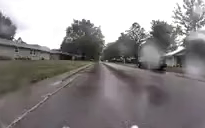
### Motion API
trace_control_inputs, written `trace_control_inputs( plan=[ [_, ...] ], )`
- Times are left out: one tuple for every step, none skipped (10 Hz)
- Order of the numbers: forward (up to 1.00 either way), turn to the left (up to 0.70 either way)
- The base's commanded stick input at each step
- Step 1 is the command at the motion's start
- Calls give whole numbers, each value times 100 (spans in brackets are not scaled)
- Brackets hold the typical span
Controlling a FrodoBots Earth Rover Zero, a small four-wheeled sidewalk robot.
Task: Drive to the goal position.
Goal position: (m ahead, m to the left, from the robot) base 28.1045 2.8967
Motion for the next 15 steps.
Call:
trace_control_inputs(
  plan=[
    [50,-1],
    [50,-1],
    [50,-1],
    [50,-1],
    [50,-1],
    [50,-1],
    [50,-1],
    [50,-1],
    [50,-1],
    [50,-1],
    [50,-1],
    [50,-1],
    [50,-1],
    [50,-1],
    [50,-1]
  ],
)
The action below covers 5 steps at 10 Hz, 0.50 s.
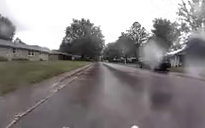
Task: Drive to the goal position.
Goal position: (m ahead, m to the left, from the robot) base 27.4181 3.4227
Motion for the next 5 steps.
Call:
trace_control_inputs(
  plan=[
    [50,-1],
    [50,-1],
    [50,-1],
    [50,-1],
    [50,-1]
  ],
)
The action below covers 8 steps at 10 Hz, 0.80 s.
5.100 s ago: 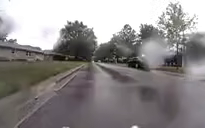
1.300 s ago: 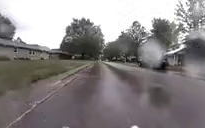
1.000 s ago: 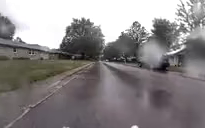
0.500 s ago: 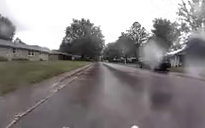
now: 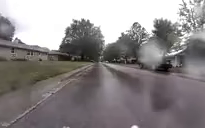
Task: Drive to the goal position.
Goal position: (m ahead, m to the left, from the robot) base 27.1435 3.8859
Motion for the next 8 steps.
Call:
trace_control_inputs(
  plan=[
    [50,-1],
    [50,-1],
    [50,-1],
    [50,-1],
    [50,-1],
    [50,-1],
    [50,-1],
    [50,-1]
  ],
)
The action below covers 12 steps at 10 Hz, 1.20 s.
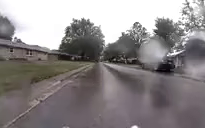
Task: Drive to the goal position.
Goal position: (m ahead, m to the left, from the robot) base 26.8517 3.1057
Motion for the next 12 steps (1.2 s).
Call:
trace_control_inputs(
  plan=[
    [50,-1],
    [50,-1],
    [50,-1],
    [50,-1],
    [50,-1],
    [50,-1],
    [50,-1],
    [50,-1],
    [50,-1],
    [50,-1],
    [50,-1],
    [50,-1]
  ],
)
